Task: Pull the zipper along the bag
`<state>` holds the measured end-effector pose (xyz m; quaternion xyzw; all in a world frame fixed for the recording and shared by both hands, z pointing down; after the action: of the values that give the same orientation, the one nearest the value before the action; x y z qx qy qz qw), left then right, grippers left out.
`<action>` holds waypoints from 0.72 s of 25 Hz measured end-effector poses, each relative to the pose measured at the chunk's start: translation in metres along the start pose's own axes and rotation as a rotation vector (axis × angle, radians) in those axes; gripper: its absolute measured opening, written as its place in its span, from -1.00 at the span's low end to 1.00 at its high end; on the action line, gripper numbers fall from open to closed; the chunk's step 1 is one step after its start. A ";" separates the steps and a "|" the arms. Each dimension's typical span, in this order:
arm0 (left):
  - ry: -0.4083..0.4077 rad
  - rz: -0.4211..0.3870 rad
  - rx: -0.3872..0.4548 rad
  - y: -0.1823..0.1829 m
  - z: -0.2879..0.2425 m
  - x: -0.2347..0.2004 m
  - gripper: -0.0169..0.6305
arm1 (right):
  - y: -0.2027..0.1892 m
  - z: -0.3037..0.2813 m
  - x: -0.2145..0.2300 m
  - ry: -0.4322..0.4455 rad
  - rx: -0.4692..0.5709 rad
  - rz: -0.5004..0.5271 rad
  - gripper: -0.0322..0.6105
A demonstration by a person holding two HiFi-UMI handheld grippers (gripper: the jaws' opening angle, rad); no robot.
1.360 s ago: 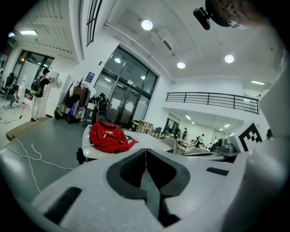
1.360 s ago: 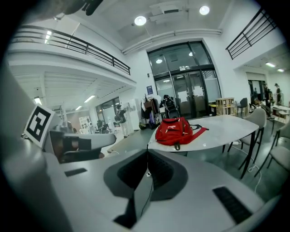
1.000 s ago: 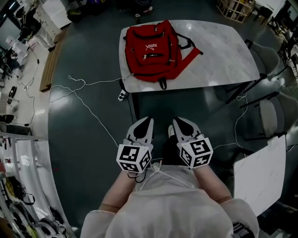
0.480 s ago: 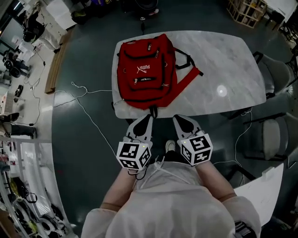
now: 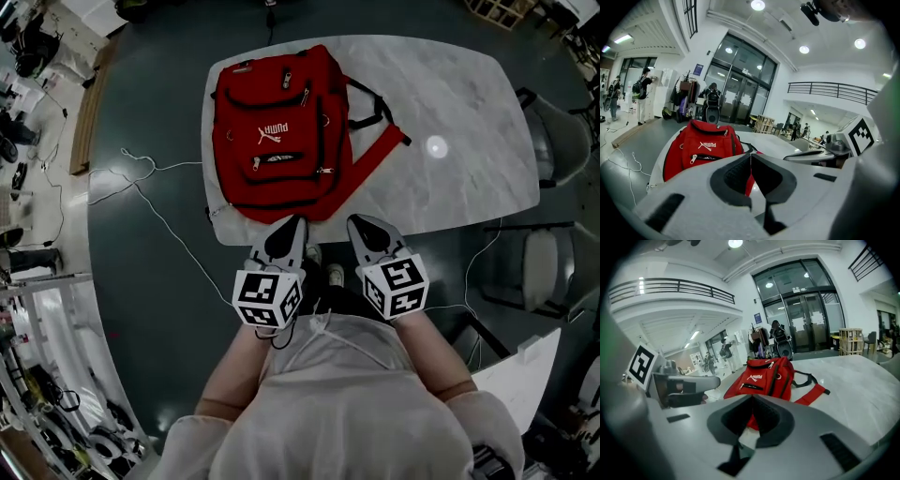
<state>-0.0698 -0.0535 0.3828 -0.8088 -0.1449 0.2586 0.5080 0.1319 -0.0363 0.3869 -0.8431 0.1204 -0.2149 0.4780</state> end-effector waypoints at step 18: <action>-0.079 0.049 -0.249 -0.024 -0.114 -0.092 -0.89 | 0.007 -0.124 0.039 -0.023 -0.236 0.098 -0.82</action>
<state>-0.0809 -0.1738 0.4693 -0.8580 -0.1761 0.2826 0.3911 0.1064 -0.1495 0.4463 -0.8891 0.1805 -0.1656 0.3866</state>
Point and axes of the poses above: the fingertips, and each gripper's own axes: z backward along the fingers, x to its right, y out of its top, the point moved 10 cm from there along z, backward along the fingers, and after that the axes turned 2 degrees about x, right-handed, at the moved point
